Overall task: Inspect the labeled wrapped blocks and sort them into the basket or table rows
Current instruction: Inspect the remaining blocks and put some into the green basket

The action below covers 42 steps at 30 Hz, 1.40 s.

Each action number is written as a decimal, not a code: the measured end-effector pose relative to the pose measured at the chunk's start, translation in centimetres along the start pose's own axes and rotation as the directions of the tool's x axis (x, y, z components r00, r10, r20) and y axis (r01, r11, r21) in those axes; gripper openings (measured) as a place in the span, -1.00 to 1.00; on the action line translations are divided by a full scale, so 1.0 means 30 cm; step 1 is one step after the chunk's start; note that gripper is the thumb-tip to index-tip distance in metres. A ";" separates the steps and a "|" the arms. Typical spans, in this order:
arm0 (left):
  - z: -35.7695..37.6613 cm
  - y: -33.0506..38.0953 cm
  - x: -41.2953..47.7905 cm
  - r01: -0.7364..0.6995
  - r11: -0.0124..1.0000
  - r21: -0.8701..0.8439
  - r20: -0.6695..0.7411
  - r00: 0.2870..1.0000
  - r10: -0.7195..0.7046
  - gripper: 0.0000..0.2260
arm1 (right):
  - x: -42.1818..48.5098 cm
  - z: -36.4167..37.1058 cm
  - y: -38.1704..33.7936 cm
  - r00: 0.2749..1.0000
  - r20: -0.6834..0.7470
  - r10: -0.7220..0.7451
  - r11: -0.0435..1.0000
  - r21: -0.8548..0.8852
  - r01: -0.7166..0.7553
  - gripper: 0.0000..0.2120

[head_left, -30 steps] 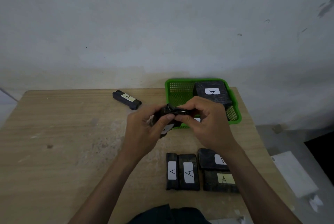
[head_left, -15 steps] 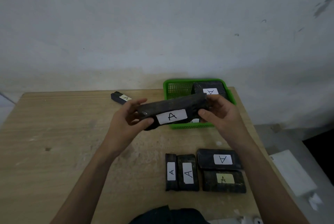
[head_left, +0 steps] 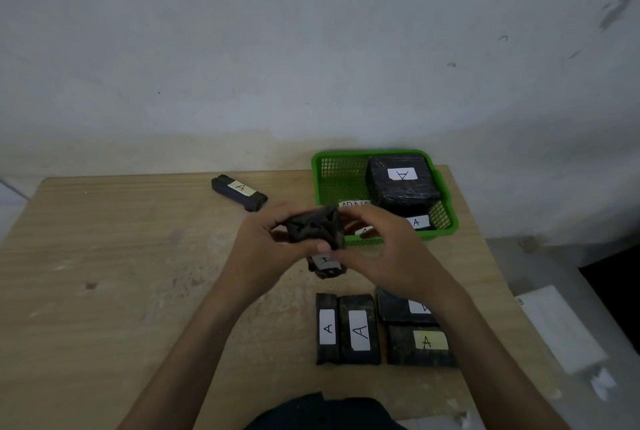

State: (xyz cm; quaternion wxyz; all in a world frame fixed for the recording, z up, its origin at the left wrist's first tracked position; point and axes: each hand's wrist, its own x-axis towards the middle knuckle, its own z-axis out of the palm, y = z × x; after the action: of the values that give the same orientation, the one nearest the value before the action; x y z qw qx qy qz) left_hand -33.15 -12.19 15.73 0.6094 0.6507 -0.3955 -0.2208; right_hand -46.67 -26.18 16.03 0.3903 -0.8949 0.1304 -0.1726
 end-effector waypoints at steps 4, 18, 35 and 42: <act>0.017 0.014 -0.008 0.014 1.000 0.004 -0.041 0.999 -0.014 -0.50 | 0.011 0.002 -0.040 0.984 -0.126 -0.127 0.991 -0.056 0.121 -0.58; 0.048 -0.006 -0.022 -0.060 0.976 0.209 -0.232 0.966 0.109 -0.59 | 0.013 0.050 -0.031 0.959 -0.136 -0.250 0.946 -0.246 0.212 -0.84; 0.041 -0.045 -0.016 0.019 0.960 0.281 -0.187 0.982 0.035 -0.69 | 0.017 0.052 0.016 0.973 -0.117 -0.197 0.976 -0.112 0.184 -0.83; 0.027 -0.008 -0.007 0.027 0.999 0.025 0.013 1.000 -0.028 -0.68 | 0.023 -0.003 0.044 0.993 -0.111 0.030 0.987 0.163 -0.012 -0.66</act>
State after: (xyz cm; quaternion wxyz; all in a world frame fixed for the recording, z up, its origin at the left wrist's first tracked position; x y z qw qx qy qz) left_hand -33.84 -12.54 15.31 0.5954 0.6622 -0.3934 -0.2285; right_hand -46.22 -27.37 15.25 0.4555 -0.8476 0.1471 -0.2288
